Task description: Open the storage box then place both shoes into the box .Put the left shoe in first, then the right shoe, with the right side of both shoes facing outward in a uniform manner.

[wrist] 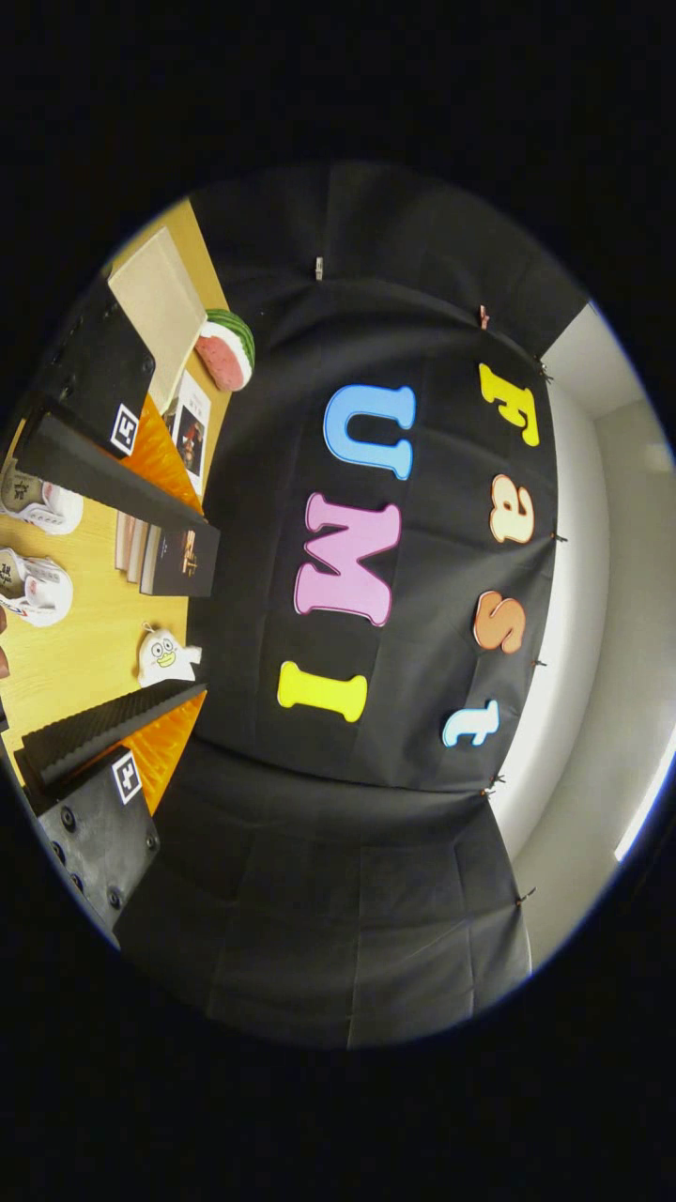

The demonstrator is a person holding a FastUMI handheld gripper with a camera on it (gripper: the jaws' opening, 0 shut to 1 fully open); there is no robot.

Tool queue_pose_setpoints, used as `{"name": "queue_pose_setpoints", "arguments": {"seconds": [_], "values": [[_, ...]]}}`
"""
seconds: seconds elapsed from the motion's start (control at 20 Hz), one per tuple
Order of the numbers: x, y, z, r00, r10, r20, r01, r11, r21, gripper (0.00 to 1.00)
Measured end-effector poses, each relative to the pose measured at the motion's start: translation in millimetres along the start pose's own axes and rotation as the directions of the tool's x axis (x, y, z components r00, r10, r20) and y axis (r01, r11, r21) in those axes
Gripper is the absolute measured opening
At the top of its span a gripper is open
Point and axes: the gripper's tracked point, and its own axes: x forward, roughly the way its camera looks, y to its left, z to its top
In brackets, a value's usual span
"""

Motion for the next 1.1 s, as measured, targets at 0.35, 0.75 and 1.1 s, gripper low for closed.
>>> {"name": "queue_pose_setpoints", "arguments": {"seconds": [0.35,0.75,1.1], "values": [[3,88,-45,0.910,0.378,-0.173,-0.311,0.894,0.322,0.98],[-20,187,-132,0.561,0.752,-0.345,-0.289,0.568,0.770,0.98],[-34,239,-180,0.385,0.867,-0.316,-0.104,0.381,0.919,0.98]]}}
